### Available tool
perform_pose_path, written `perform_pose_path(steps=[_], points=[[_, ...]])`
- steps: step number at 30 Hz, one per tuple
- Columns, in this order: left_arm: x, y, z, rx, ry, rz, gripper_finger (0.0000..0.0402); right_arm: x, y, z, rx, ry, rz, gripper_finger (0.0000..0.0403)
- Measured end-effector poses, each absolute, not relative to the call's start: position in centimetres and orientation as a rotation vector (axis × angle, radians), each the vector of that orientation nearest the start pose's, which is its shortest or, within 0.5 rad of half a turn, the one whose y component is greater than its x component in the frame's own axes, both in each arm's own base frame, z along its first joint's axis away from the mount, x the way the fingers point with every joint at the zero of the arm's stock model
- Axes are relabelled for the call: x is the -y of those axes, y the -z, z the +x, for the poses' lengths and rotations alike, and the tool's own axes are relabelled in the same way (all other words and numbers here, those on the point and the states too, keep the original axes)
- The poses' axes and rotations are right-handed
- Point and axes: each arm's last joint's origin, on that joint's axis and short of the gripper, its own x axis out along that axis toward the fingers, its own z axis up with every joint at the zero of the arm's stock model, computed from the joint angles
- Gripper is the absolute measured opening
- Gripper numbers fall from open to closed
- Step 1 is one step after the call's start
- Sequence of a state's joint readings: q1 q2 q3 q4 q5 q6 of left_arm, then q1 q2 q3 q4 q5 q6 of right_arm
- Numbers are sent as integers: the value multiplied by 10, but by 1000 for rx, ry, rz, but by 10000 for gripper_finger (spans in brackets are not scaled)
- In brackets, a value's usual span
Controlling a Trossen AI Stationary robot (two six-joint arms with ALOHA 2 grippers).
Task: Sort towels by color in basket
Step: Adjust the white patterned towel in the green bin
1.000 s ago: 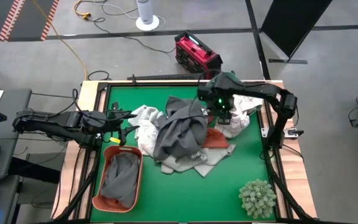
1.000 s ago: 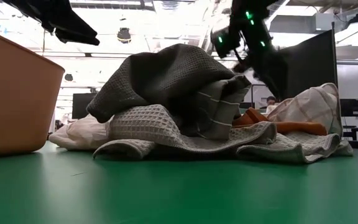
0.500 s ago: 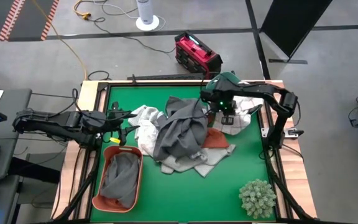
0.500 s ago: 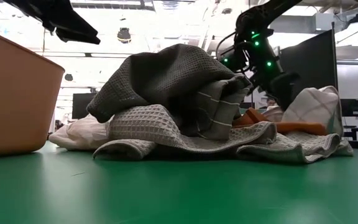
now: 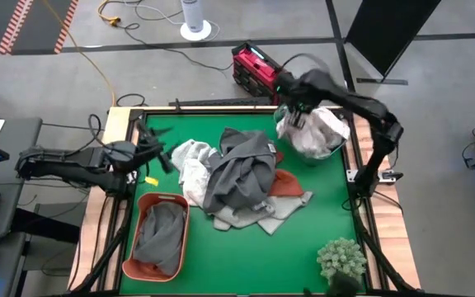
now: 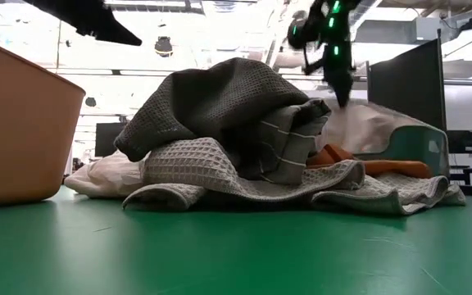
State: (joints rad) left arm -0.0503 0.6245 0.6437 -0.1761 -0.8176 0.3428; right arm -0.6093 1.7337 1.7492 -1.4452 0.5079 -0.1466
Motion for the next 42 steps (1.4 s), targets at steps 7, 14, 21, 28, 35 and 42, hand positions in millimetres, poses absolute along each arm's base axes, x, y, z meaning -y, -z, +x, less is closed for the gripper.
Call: perform_pose_path(steps=[7, 14, 21, 28, 35, 42], points=[[-24, -314, 135, -128, -921, 115, 222, 185, -430, 206, -1171, 1150, -64, 20], [-23, -313, 136, 78, -881, -337, 222, 147, -481, 159, -917, 1260, -85, 19], [-21, -311, 137, 124, -793, -550, 222, 109, -509, 133, -722, 1249, -167, 19], [-21, -311, 138, 163, -775, -656, 222, 97, -534, 141, -468, 1089, -250, 19], [-21, -312, 138, 194, -769, -703, 222, 110, -521, 183, -449, 786, -175, 19], [-20, -314, 139, 204, -732, -727, 222, 113, -486, 176, -814, 771, -36, 20]])
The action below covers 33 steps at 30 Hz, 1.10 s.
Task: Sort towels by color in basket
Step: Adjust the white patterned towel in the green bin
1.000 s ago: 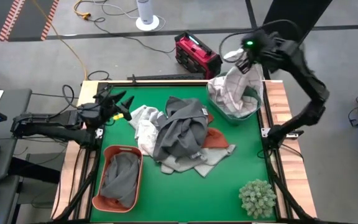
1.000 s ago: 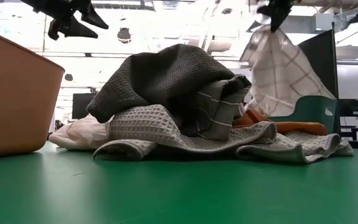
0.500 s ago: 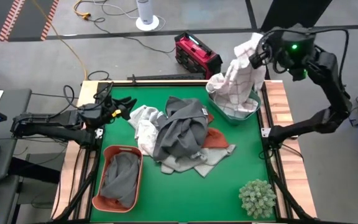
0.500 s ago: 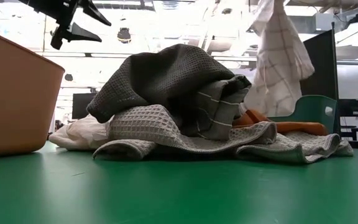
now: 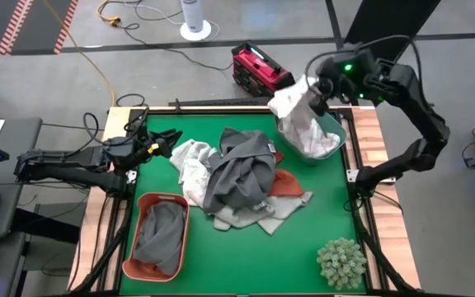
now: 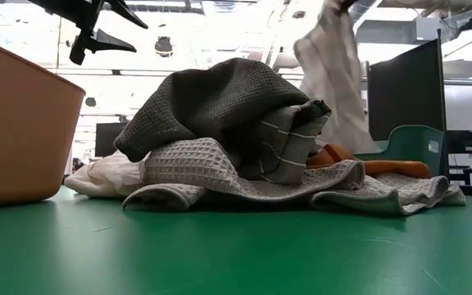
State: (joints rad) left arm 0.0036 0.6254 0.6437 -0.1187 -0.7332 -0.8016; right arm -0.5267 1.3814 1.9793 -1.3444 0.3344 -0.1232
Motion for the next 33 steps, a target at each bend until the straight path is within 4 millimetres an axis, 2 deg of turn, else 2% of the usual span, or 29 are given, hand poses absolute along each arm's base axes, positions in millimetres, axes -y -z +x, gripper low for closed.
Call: perform_pose_path(steps=[4, 9, 13, 18, 23, 29, 33], points=[[-20, -313, 139, 199, -735, -719, 222, 120, -455, 172, -1079, 783, 143, 20], [-23, -314, 138, 211, -768, -705, 222, 136, -420, 175, -1164, 745, 294, 20], [-26, -314, 138, 219, -750, -742, 222, 151, -384, 173, -1288, 770, 358, 20], [-28, -322, 140, 160, -664, -718, 222, 165, -338, 175, -1334, 738, 444, 20], [-31, -335, 137, 67, -705, -643, 222, 171, -300, 177, -1336, 718, 501, 25], [-37, -349, 127, -2, -766, -615, 222, 170, -280, 175, -1371, 723, 533, 64], [-39, -354, 123, -34, -772, -577, 222, 168, -284, 174, -1391, 704, 523, 94]])
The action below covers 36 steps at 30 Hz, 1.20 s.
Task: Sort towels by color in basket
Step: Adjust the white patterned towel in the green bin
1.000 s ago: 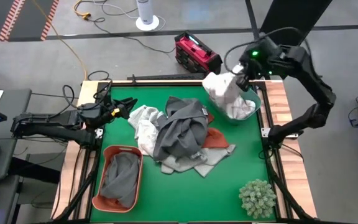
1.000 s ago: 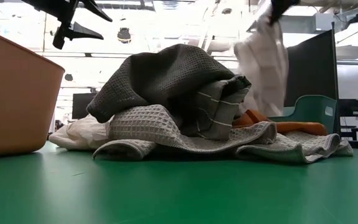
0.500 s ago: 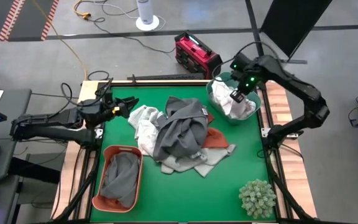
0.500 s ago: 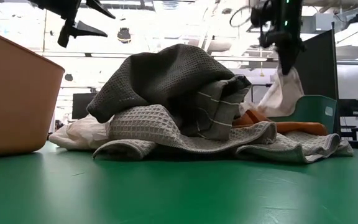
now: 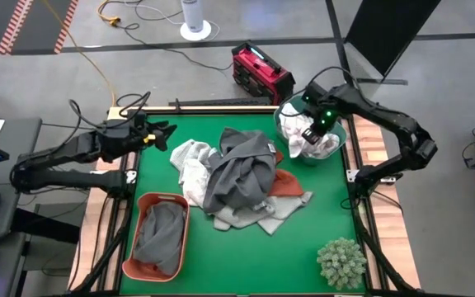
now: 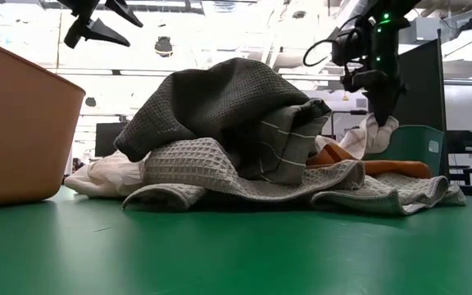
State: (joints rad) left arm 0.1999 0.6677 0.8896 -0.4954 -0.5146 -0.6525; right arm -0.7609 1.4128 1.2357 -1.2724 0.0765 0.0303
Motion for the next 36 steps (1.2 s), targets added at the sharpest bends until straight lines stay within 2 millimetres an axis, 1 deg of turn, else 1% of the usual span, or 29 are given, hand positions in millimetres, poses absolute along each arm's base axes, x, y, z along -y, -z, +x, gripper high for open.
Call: perform_pose_path(steps=[3, 8, 12, 15, 18, 20, 23, 28, 31, 36], points=[[-40, -359, 121, -52, -743, -548, 222, 168, -301, 173, -1387, 705, 522, 122], [-42, -358, 120, -70, -738, -532, 222, 169, -330, 174, -1312, 718, 490, 175], [-42, -358, 120, -70, -710, -566, 222, 173, -341, 171, -1301, 787, 442, 210], [-42, -357, 120, -82, -706, -590, 222, 182, -342, 163, -1294, 838, 462, 226], [-42, -356, 120, -87, -697, -594, 222, 192, -338, 155, -1292, 802, 530, 232], [-42, -356, 120, -85, -697, -597, 222, 197, -335, 151, -1312, 795, 537, 233], [-42, -356, 120, -83, -697, -603, 222, 203, -331, 152, -1327, 786, 537, 233], [-42, -356, 120, -75, -699, -626, 222, 209, -325, 156, -1331, 748, 538, 233], [-42, -355, 120, -80, -695, -652, 222, 213, -322, 161, -1281, 699, 563, 233], [-42, -352, 119, -112, -708, -660, 222, 212, -325, 178, -1200, 601, 426, 233]])
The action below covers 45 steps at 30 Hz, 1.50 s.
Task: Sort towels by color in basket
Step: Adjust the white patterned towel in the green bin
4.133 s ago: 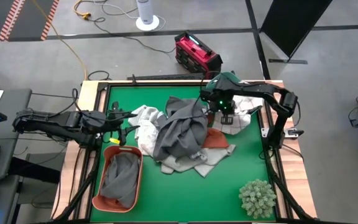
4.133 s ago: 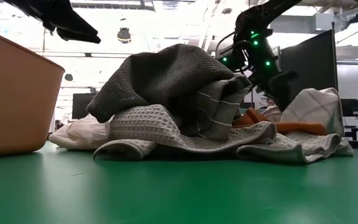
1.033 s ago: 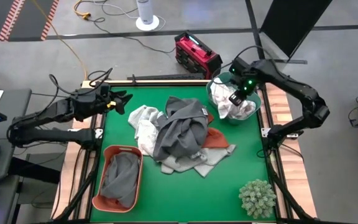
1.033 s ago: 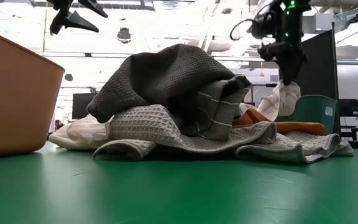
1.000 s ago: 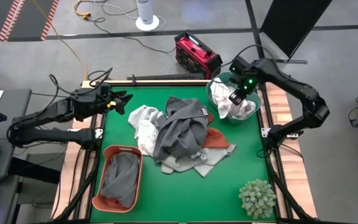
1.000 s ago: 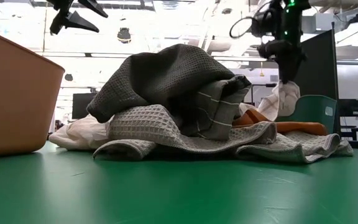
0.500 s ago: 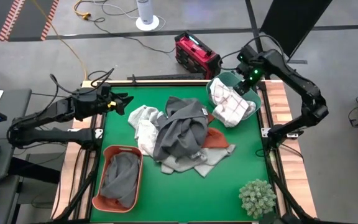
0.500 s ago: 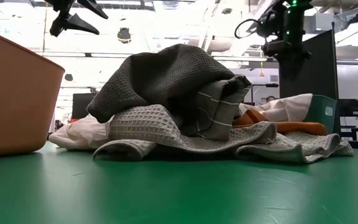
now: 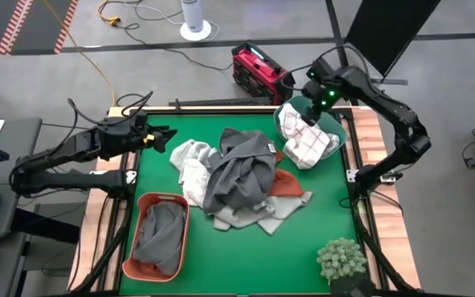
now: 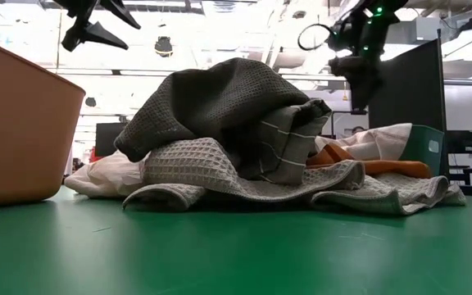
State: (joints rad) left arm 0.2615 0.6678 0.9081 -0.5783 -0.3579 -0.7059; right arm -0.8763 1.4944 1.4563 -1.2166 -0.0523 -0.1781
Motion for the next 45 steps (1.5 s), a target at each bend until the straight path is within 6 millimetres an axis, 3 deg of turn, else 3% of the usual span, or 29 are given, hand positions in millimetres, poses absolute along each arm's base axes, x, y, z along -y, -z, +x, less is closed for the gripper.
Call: perform_pose_path(steps=[4, 8, 15, 26, 36, 45], points=[[-46, -352, 118, -110, -722, -664, 222, 216, -313, 191, -1110, 497, 445, 229], [-49, -352, 117, -115, -712, -673, 222, 222, -288, 196, -1167, 504, 508, 218], [-51, -351, 117, -135, -662, -704, 222, 226, -273, 201, -1233, 583, 521, 204], [-52, -347, 115, -201, -633, -720, 222, 236, -246, 206, -1352, 569, 567, 215], [-52, -342, 114, -268, -556, -771, 222, 216, -276, 189, -1328, 598, 588, 219], [-57, -350, 109, -254, -595, -714, 222, 233, -270, 197, -1261, 624, 493, 219]])
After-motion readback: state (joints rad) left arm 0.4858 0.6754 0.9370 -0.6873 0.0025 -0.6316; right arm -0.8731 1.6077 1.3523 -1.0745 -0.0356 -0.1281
